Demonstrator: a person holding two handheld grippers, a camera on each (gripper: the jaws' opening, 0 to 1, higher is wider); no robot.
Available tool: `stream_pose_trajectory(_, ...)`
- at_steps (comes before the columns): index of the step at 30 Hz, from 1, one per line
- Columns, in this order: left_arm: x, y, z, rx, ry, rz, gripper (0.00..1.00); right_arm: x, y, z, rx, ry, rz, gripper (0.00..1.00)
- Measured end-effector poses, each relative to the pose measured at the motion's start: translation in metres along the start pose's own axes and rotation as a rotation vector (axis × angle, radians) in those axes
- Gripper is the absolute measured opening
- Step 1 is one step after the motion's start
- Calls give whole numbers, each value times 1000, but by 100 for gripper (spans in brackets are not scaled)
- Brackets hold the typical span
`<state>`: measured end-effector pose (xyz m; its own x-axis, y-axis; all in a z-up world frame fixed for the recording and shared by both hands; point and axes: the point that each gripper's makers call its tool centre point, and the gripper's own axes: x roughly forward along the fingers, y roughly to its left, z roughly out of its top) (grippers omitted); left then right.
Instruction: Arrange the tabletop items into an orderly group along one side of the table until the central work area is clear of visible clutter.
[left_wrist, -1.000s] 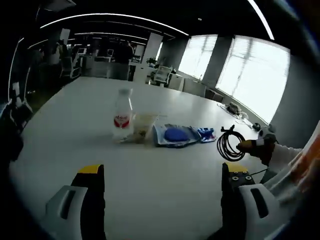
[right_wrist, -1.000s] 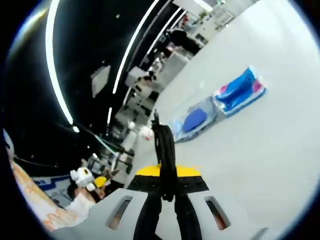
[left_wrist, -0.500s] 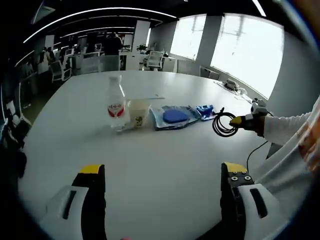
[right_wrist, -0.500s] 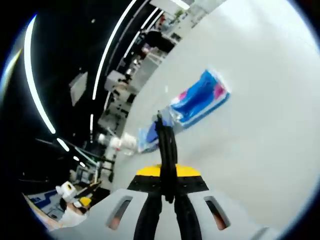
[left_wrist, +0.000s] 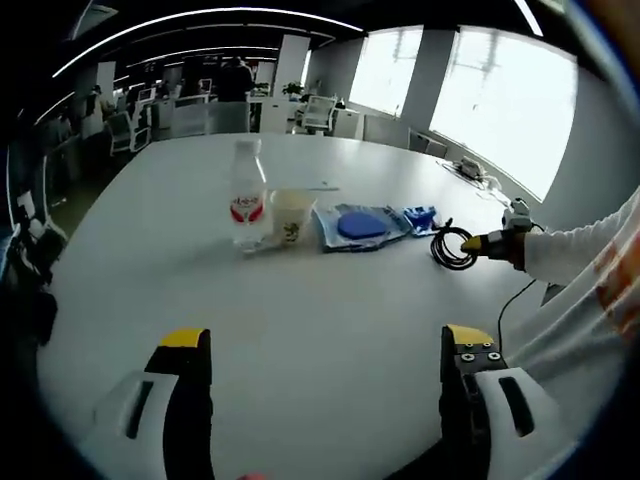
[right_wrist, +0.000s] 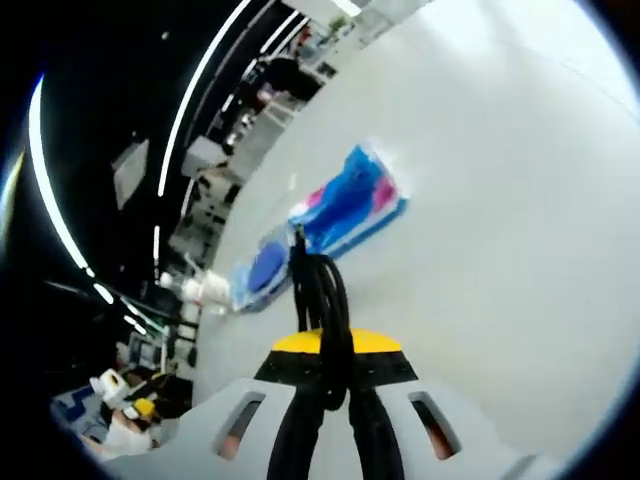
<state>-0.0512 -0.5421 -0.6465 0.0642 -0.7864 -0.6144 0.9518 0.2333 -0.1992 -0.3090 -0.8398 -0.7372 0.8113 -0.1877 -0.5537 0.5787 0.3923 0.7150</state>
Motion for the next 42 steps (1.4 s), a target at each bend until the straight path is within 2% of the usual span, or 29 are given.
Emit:
stream_pose_trajectory(3, 2, 0, -3, 54, 32, 8, 97, 2, -5, 1, -60, 6, -52, 5)
stream_pose_trajectory(9, 7, -2, 2, 64, 26, 4, 97, 3, -25, 1, -63, -6, -152, 7)
stream_pose_trajectory(11, 8, -2, 2, 57, 26, 4, 97, 2, -36, -1, -186, 29, -220, 9)
stream_pose_trajectory(12, 8, -2, 1, 56, 27, 5, 97, 6, -29, 4, -196, -8, -181, 9)
stream_pose_trajectory(15, 9, -1, -2, 48, 38, 7, 96, 7, -34, 5, -223, 7, -220, 10)
stream_pose_trajectory(19, 8, 2, -2, 44, 38, 9, 96, 6, -42, 11, -346, 17, -278, 12)
stream_pose_trajectory(27, 11, 8, -2, 31, 41, 11, 97, 4, -32, 19, -421, -5, -255, 19)
stream_pose_trajectory(35, 16, 11, -2, 32, 49, 5, 97, -5, -24, 25, -513, -37, -240, 44)
stream_pose_trajectory(38, 19, 12, -3, 32, 54, -2, 98, -9, -19, 22, -510, -37, -218, 58)
stream_pose_trajectory(42, 22, 15, -6, 26, 69, -11, 98, -17, -10, 13, -550, -12, -200, 69)
